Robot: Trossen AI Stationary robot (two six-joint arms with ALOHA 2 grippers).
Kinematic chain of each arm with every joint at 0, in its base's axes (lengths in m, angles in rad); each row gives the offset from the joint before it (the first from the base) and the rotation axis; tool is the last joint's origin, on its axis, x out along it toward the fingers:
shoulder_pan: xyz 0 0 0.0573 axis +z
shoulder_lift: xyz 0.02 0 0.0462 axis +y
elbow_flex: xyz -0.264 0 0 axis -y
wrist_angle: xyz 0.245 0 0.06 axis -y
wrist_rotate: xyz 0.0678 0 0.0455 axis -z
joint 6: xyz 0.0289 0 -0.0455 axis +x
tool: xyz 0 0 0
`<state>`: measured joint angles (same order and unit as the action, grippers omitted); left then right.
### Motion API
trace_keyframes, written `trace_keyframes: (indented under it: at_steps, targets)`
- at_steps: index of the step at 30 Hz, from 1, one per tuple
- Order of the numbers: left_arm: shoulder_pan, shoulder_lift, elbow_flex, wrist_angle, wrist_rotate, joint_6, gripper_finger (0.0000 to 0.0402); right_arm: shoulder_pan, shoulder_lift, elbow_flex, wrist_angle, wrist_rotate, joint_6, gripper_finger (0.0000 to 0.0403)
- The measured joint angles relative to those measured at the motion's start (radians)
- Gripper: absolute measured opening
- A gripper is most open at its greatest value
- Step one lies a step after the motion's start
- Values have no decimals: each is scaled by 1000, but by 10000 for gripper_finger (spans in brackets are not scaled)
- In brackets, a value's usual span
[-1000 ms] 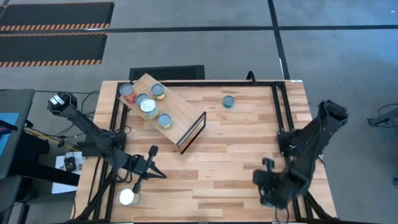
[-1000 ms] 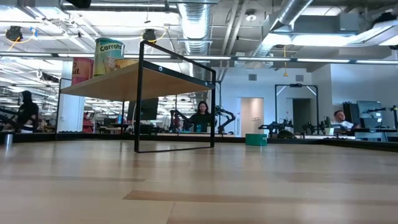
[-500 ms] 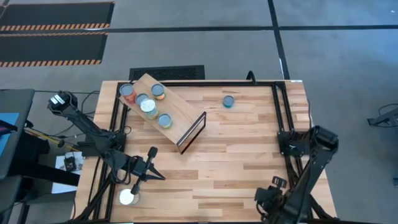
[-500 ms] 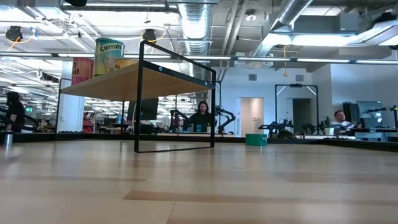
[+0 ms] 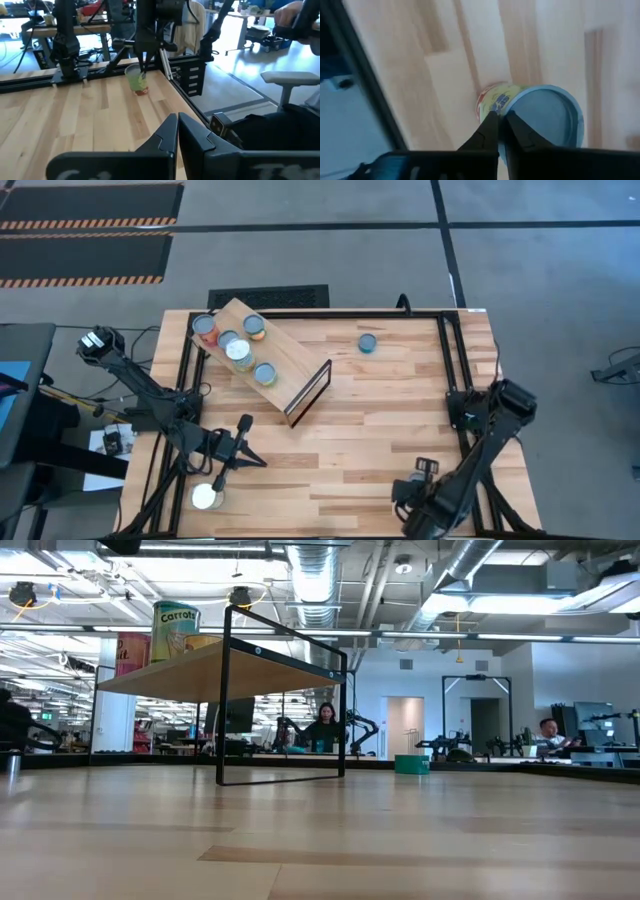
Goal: Pick and place cans onto a shelf
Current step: Put the canned spaghetti sauce on the shelf
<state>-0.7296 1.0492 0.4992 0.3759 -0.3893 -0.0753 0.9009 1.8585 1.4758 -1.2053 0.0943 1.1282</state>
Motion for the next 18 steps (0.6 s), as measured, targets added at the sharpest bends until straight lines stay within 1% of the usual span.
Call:
trace_keyframes:
  at_steps: [4, 8, 13, 15, 18]
  targets:
    - [0, 0, 0, 0, 0, 0, 4, -80, -7, 76, 20, 57, -212, 26]
    - [0, 0, 0, -1, 0, 0, 4, -189, -5, 148, 140, 116, -512, 19]
    - [0, 0, 0, -4, 0, -16, 4, -329, -3, 171, 349, 120, -852, 21]
    - [0, 0, 0, -7, 0, -19, 4, -375, 20, 175, 446, 114, -970, 21]
    - [0, 0, 0, -8, 0, -19, 4, -421, 72, 208, 484, 108, -1104, 21]
